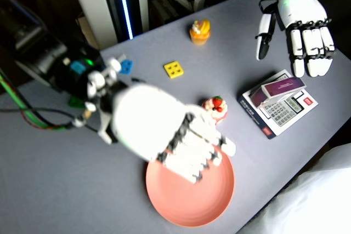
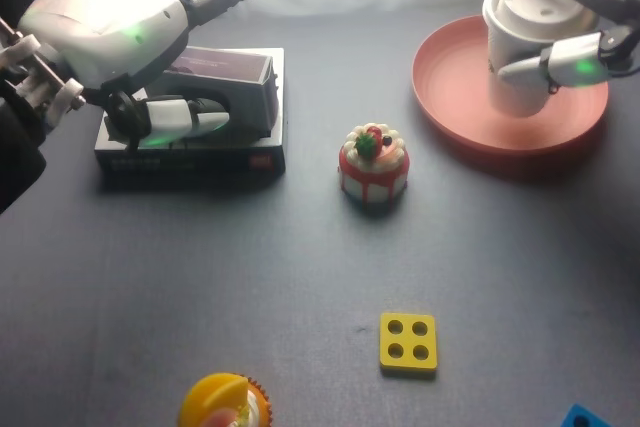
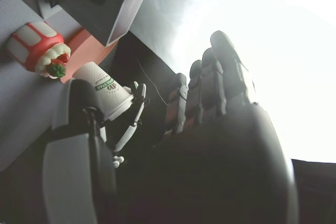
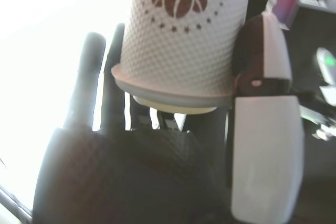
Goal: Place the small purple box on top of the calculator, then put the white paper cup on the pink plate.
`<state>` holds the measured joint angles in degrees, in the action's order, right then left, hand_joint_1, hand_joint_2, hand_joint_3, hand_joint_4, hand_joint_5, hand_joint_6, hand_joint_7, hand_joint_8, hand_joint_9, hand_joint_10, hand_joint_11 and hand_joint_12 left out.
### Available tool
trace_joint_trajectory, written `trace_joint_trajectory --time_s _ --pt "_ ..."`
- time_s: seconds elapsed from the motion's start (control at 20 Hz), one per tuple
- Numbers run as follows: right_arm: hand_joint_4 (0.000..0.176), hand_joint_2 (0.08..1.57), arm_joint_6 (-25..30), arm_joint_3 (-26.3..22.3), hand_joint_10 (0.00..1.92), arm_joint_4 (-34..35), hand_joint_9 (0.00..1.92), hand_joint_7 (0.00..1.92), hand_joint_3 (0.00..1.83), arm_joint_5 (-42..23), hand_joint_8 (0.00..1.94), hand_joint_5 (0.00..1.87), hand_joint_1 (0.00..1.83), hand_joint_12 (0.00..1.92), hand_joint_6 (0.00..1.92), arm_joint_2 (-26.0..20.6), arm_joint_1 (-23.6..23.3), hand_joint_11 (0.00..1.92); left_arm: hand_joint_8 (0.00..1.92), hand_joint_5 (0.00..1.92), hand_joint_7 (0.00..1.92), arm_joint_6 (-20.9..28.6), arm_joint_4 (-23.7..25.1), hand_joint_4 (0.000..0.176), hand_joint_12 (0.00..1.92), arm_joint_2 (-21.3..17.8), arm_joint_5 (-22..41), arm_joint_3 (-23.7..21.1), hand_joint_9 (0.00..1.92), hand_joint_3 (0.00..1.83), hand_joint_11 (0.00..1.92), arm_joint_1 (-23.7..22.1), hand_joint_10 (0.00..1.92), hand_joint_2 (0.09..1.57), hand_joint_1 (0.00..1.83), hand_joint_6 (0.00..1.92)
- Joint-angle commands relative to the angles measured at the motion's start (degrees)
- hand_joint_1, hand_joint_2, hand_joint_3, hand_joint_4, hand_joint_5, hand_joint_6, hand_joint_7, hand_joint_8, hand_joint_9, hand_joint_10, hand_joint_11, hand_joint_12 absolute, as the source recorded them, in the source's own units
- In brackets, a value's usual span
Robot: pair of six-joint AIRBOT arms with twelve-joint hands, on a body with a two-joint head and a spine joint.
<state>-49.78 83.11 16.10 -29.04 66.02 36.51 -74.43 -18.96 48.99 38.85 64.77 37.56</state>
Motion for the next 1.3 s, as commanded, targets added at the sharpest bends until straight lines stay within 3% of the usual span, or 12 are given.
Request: trace_joint_trajectory --time_s 0.0,0.05,0.15,0.3,0.35,0.6,0.7,0.9,1.0,1.15,1.2,1.25 --pt "0.0 1.15 0.16 0.78 1.41 0.91 0.16 0.2 0.0 -5.24 0.75 0.38 1.08 1.92 0.45 0.5 -1.03 0.0 0.01 0.15 0.07 0.95 1.52 0.059 0.68 0.37 7.46 0.56 0.08 0.0 0.0 -0.69 0.02 1.08 0.83 0.0" --pt "0.0 1.13 0.12 2.06 1.48 2.19 0.21 0.22 0.0 -4.52 0.93 0.34 1.07 1.92 0.5 1.22 -1.19 0.0 0.0 0.13 0.06 2.72 2.3 0.078 0.67 0.84 7.47 1.24 0.08 0.0 0.0 -0.69 0.02 1.08 0.78 0.0" --pt "0.0 1.12 0.05 3.64 1.5 3.57 0.23 0.15 0.0 -3.67 0.93 0.24 1.1 1.92 0.56 2.09 -1.37 0.04 0.0 0.13 0.09 4.11 2.99 0.088 0.81 1.34 7.59 1.84 0.11 0.0 0.0 -0.71 0.02 1.06 0.73 0.0" --pt "0.0 1.14 -0.31 4.95 1.27 5.21 0.24 0.15 0.0 -2.91 0.6 0.27 1.13 1.79 0.45 2.55 -1.38 0.1 0.0 0.11 0.03 4.12 4.11 0.112 0.48 1.62 8.07 1.9 0.0 0.0 0.0 -1.17 0.01 1.07 0.72 0.0" --pt "0.0 1.14 -0.31 5.19 1.2 5.56 0.21 0.18 0.0 -2.89 0.48 0.32 1.1 1.77 0.4 2.7 -1.38 0.08 0.0 0.1 0.01 4.12 4.22 0.11 0.49 1.64 8.13 1.89 0.01 0.0 0.0 -1.22 0.01 1.08 0.74 0.0" --pt "0.0 1.14 -0.3 5.56 1.45 6.73 0.3 0.23 0.0 -3.8 0.61 0.29 1.17 1.83 0.4 3.21 -1.53 0.06 0.0 0.14 0.04 4.13 4.26 0.114 0.47 1.82 8.45 1.91 0.03 0.0 0.0 -1.26 0.01 1.1 0.77 0.0" --pt "0.0 1.15 -0.29 5.58 1.38 7.27 0.3 0.26 0.0 -4.41 0.61 0.31 1.19 1.8 0.47 3.31 -1.53 0.0 0.0 0.12 0.02 4.13 4.26 0.132 0.58 1.91 8.49 1.92 0.04 0.0 0.0 -1.25 0.01 1.1 0.74 0.0" --pt "0.0 1.15 -0.22 5.58 1.22 7.39 0.17 0.34 0.0 -4.69 0.81 0.18 1.13 1.69 0.57 3.3 -1.52 0.0 0.0 0.12 0.01 4.13 4.29 0.134 0.51 1.93 8.58 1.91 0.04 0.0 0.0 -1.25 0.01 1.12 0.79 0.0" --pt "0.011 1.14 0.04 5.49 1.25 7.39 0.11 0.29 0.0 -5.2 0.69 0.09 1.09 1.8 0.74 3.3 -1.52 0.0 0.0 0.11 0.01 4.13 4.29 0.128 0.57 2.12 8.62 1.95 0.05 0.0 0.0 -1.24 0.01 1.11 0.77 0.0" --pt "0.0 1.13 0.1 5.47 1.12 7.76 0.1 0.38 0.0 -5.2 0.69 0.12 1.09 1.63 0.57 3.3 -1.5 0.0 0.0 0.1 0.02 4.13 4.29 0.125 0.44 2.27 8.6 1.97 0.03 0.0 0.0 -1.17 0.01 1.11 0.78 0.0" --pt "0.014 1.12 0.1 5.47 1.08 7.98 0.06 0.22 0.0 -5.18 0.48 0.11 1.06 1.63 0.49 3.3 -1.47 0.0 0.0 0.1 0.02 4.13 4.29 0.127 0.44 2.28 8.65 1.96 0.03 0.0 0.0 -1.17 0.01 1.11 0.76 0.0" --pt "0.014 1.12 0.1 5.47 1.08 8.4 0.06 0.22 0.0 -5.17 0.48 0.11 1.06 1.63 0.49 3.3 -1.06 0.0 0.0 0.1 0.02 4.13 4.29 0.127 0.44 2.26 8.7 1.95 0.03 0.0 0.0 -1.17 0.01 1.11 0.76 0.0"
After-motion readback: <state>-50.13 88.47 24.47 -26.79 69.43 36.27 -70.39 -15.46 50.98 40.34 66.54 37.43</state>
